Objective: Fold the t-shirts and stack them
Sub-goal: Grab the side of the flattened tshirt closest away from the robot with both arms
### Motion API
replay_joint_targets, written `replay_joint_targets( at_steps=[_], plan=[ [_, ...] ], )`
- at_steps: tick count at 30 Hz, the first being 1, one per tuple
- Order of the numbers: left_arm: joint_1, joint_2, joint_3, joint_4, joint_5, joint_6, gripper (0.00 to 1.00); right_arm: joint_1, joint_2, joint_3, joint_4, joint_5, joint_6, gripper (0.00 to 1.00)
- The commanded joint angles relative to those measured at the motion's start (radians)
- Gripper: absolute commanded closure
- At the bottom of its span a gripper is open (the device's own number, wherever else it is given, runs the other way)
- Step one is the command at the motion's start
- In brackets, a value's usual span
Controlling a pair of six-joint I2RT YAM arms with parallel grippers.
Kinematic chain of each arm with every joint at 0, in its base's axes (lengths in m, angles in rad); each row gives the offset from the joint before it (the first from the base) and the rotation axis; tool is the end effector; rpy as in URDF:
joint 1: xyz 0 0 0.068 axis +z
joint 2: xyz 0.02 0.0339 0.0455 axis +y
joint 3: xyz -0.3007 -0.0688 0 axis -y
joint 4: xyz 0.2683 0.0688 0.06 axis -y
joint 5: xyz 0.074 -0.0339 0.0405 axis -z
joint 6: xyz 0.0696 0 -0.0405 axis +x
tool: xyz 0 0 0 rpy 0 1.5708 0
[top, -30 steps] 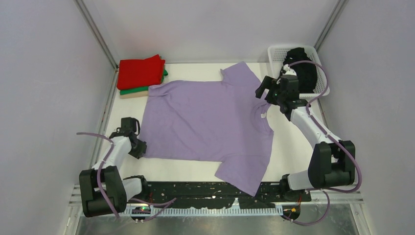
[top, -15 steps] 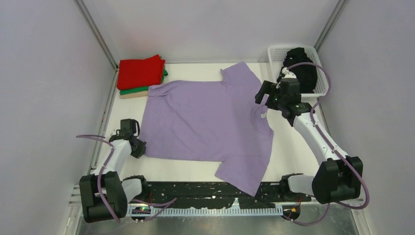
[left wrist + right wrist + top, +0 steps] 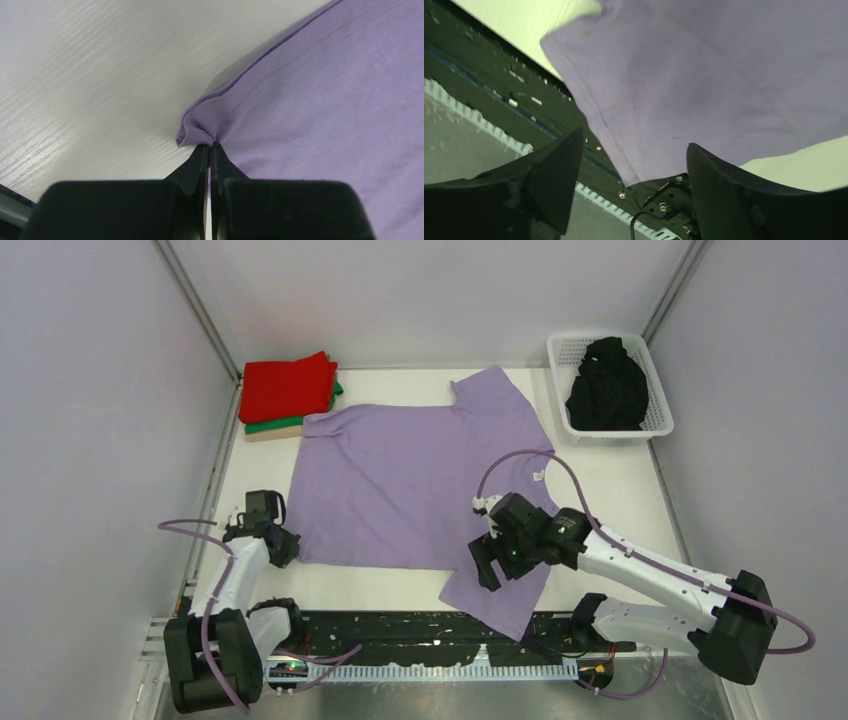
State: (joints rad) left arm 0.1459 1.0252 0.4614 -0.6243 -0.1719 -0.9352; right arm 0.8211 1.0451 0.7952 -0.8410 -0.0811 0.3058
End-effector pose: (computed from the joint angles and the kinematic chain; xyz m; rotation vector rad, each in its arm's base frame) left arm 0.1724 0.0374 0.1456 -1.4405 2.3118 0.0138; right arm 0.1390 0.1576 0.2382 -0.7253 2.6455 0.4525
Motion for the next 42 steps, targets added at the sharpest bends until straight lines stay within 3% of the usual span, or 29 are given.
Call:
replay_joint_targets(
  at_steps=[1,2,8,20,24,25,28,42],
  plan=[
    [0.002,-0.028,-0.025,0.024,0.016,0.028,1.0,0.164,0.006,-0.075,-0.012,-0.038,0.129,0.23],
    [0.002,-0.034,-0.026,0.024,0.017,0.03,1.0,0.187,0.035,-0.09,-0.001,-0.041,0.139,0.28],
    [0.003,-0.05,-0.023,0.009,0.013,0.039,1.0,0.366,0.16,-0.116,0.049,0.004,0.188,0.31],
    [0.003,-0.084,-0.042,-0.001,0.022,0.03,1.0,0.393,0.27,-0.193,0.108,0.065,0.305,0.44],
    [0.003,-0.094,-0.051,-0.006,0.022,0.029,1.0,0.394,0.293,-0.208,0.098,0.109,0.335,0.69],
    [0.004,-0.099,-0.053,-0.011,0.02,0.029,1.0,0.394,0.292,-0.209,0.094,0.12,0.339,0.79],
    [0.003,-0.118,-0.055,-0.033,0.021,0.03,1.0,0.394,0.27,-0.198,0.071,0.147,0.343,0.92],
    [0.002,-0.452,-0.127,-0.269,0.07,-0.026,1.0,0.473,0.053,-0.197,-0.028,-0.034,0.329,0.95]
  ],
)
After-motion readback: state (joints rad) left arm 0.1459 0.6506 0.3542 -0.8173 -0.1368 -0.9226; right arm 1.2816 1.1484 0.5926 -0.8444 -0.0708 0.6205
